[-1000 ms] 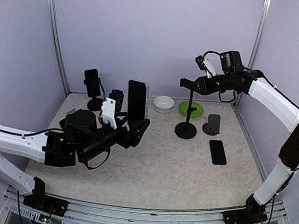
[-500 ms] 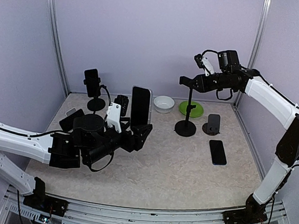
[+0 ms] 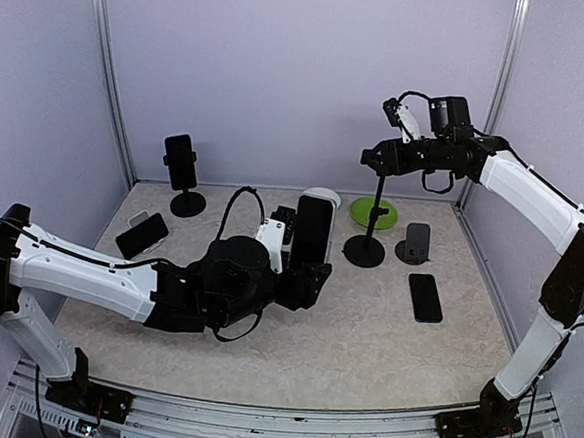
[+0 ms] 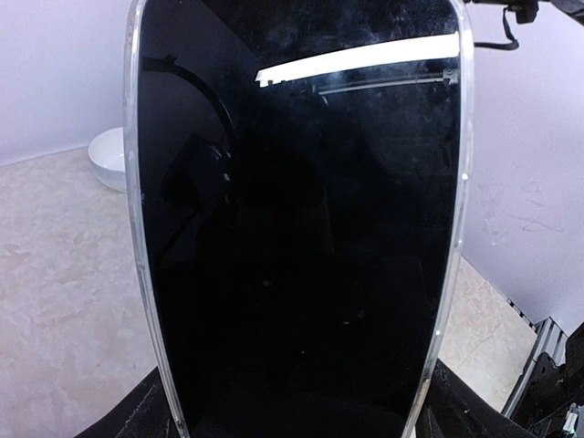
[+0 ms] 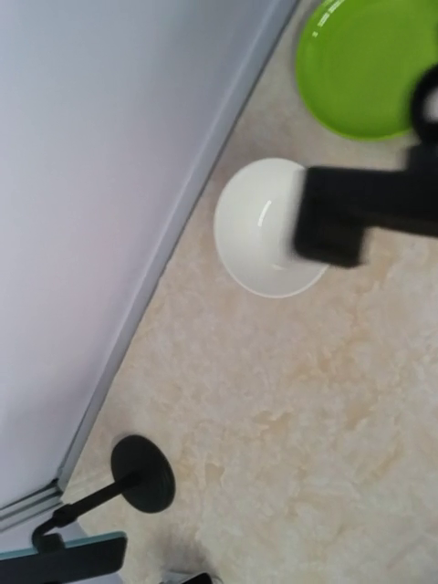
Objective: Remove the phone from the phone stand
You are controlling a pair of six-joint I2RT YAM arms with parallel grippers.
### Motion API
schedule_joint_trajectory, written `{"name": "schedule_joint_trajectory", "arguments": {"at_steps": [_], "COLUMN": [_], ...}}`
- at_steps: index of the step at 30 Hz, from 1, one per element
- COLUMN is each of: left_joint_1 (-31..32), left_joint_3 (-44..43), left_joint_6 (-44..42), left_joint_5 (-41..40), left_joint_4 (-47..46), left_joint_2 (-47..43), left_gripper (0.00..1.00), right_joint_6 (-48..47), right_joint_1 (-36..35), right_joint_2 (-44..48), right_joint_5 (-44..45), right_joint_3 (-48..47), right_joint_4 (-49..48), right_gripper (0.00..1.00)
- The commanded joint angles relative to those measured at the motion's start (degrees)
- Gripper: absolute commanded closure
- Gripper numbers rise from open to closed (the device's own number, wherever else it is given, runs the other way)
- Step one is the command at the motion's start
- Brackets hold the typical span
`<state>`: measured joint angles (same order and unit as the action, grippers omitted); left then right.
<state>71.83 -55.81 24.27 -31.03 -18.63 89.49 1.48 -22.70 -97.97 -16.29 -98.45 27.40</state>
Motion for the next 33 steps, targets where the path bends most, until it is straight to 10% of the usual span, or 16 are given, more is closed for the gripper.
{"name": "schedule_joint_trajectory", "arguments": {"at_steps": [1,14,33], "left_joint_1": [0.5,1.0,0.7], "left_joint_3": [-5.4,-25.1,-54.4], "left_joint_6": [4.1,17.8,34.8], "left_joint_5": [2.6,7.4,5.7], "left_joint_4": [0.3,16.0,39.1], "left_joint_2": [4.0,23.1,46.6], "left_gripper": [0.66,0.7,0.68], "right_joint_6": [0.6,2.4,4.3], "right_joint_1": [0.5,0.5,0.5], "right_joint_2": [3.1,5.4,10.1], "right_joint_5": [-0.7,-1.9,-1.4], "right_joint_3": [0.6,-1.9,1.7], "right_joint_4": [-2.5,-1.2,-1.0], "right_gripper": [0.36,0.09,0.03]}}
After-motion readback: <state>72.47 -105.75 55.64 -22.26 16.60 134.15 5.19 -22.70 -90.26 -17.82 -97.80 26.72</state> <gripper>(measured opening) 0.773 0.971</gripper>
